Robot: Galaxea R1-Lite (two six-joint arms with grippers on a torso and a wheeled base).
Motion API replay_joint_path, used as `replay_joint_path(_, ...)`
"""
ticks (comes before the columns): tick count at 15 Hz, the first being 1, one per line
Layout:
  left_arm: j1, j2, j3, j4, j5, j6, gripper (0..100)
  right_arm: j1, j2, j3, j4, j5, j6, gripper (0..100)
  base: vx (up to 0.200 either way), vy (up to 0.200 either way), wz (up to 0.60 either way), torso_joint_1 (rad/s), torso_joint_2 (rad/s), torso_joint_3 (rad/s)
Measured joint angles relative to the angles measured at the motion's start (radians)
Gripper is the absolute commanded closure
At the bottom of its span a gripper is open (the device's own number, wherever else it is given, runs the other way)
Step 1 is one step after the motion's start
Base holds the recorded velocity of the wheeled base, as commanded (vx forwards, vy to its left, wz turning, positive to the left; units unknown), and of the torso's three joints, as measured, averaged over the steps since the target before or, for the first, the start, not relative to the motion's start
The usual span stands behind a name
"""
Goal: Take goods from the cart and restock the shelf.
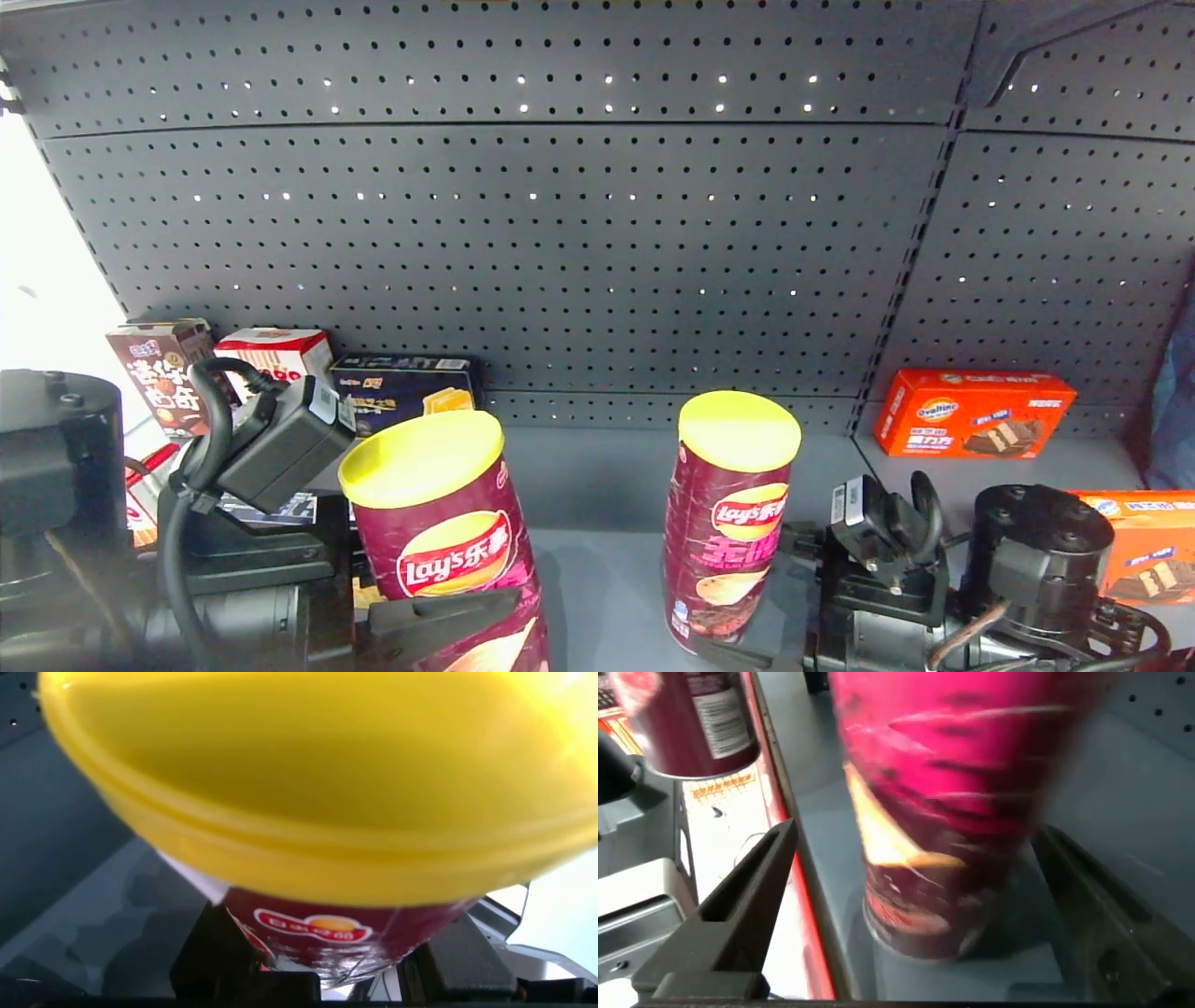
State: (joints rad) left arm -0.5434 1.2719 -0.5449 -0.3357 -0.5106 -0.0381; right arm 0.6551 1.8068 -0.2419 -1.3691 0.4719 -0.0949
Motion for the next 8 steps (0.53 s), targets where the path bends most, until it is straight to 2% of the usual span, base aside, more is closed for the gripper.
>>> replay_joint_path(4, 0.000, 0.000, -0.003, 0.000, 0.000, 0.000, 100, -0.023, -0.135, 0.104, 0.000, 0.001, 0.000, 0, 0.000, 0.000, 0.00, 0.000, 0.00, 0.000)
replay_joint_path(8, 0.000, 0.000, -0.003, 0.000, 0.000, 0.000, 100, -0.083, -0.309, 0.201, 0.029, 0.004, 0.000, 0, 0.000, 0.000, 0.00, 0.000, 0.00, 0.000)
